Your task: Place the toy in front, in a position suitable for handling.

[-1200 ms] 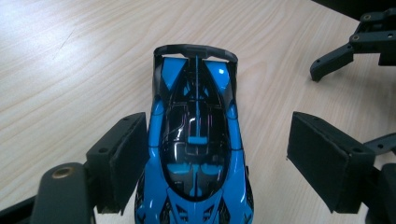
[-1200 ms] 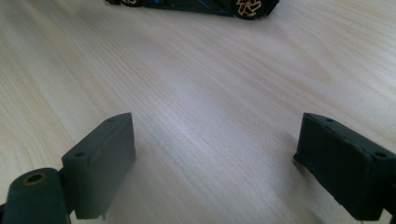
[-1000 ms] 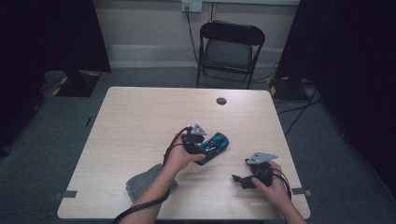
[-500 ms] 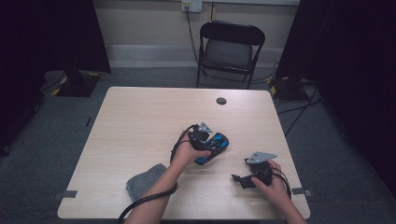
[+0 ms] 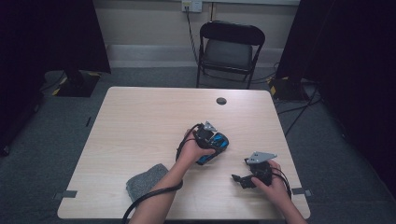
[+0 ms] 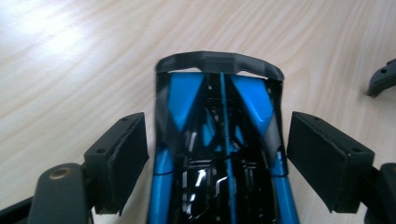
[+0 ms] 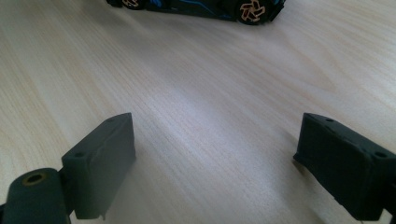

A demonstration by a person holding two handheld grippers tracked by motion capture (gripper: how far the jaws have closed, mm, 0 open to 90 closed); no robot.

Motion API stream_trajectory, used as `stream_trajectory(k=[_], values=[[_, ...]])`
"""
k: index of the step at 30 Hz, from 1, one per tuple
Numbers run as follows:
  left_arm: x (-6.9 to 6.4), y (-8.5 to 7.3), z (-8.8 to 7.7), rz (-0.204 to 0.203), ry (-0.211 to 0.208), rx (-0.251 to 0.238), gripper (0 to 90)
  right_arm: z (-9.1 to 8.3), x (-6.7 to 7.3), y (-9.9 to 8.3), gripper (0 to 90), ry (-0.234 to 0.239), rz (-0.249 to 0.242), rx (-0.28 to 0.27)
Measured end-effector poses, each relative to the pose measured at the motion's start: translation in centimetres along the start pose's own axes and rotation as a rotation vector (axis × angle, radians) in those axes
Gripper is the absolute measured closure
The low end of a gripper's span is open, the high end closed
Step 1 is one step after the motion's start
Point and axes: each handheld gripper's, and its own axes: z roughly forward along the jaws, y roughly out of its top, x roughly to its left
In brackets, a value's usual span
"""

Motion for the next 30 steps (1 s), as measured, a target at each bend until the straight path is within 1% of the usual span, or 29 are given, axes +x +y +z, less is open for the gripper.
stream_trajectory(k=[1, 5, 6, 8, 12, 14, 18, 20, 21, 22, 23, 24, 26, 27, 30], values=[[-0.1, 0.1, 0.2, 0.004, 0.008, 0.002, 20.0, 0.0, 0.0, 0.0, 10.6, 0.002, -0.002, 0.001], [-0.1, 0.2, 0.6, 0.012, 0.016, 0.005, 19.9, 0.0, 0.0, 0.0, 10.6, 0.002, -0.003, 0.001], [-0.1, 0.2, 0.7, 0.008, 0.011, 0.011, 19.9, 0.0, 0.0, 0.0, 10.6, 0.002, -0.003, 0.001], [0.0, 0.2, 0.8, 0.007, 0.022, 0.008, 19.8, 0.0, -0.1, 0.0, 10.6, 0.005, -0.004, 0.000], [0.2, 0.4, 1.0, 0.006, 0.023, 0.014, 19.4, 0.1, -0.1, 0.1, 10.6, 0.008, -0.006, -0.001], [0.2, 0.4, 1.2, -0.004, 0.024, 0.013, 19.1, 0.1, -0.1, 0.1, 10.6, 0.009, -0.007, 0.000], [0.1, 0.3, 1.4, 0.007, 0.023, 0.014, 20.0, 0.1, -0.1, 0.1, 10.6, 0.008, -0.007, -0.001], [-0.1, 0.2, 1.5, 0.007, 0.028, 0.004, 20.0, 0.1, -0.1, 0.1, 10.6, 0.008, -0.007, -0.001], [-0.1, 0.2, 1.5, 0.020, 0.032, 0.001, 20.2, 0.1, -0.1, 0.1, 10.6, 0.009, -0.007, -0.001], [-0.1, 0.2, 1.5, 0.020, 0.032, 0.001, 20.4, 0.1, -0.1, 0.1, 10.6, 0.009, -0.007, -0.001], [-0.1, 0.2, 1.5, 0.036, 0.038, 0.012, 20.4, 0.1, -0.1, 0.1, 10.6, 0.009, -0.007, -0.001], [-0.3, 0.2, 1.5, 0.042, 0.048, 0.012, 22.5, 0.1, -0.1, 0.1, 10.6, 0.010, -0.008, -0.001], [-0.4, 0.2, 1.5, 0.037, 0.052, 0.009, 24.3, 0.1, -0.1, 0.1, 10.6, 0.010, -0.009, 0.000], [-0.5, 0.2, 1.6, 0.052, 0.063, 0.011, 24.8, 0.1, -0.1, 0.1, 10.6, 0.010, -0.008, -0.001], [-0.5, 0.2, 1.5, 0.050, 0.061, 0.009, 25.3, 0.1, -0.1, 0.1, 10.6, 0.010, -0.008, -0.001]])
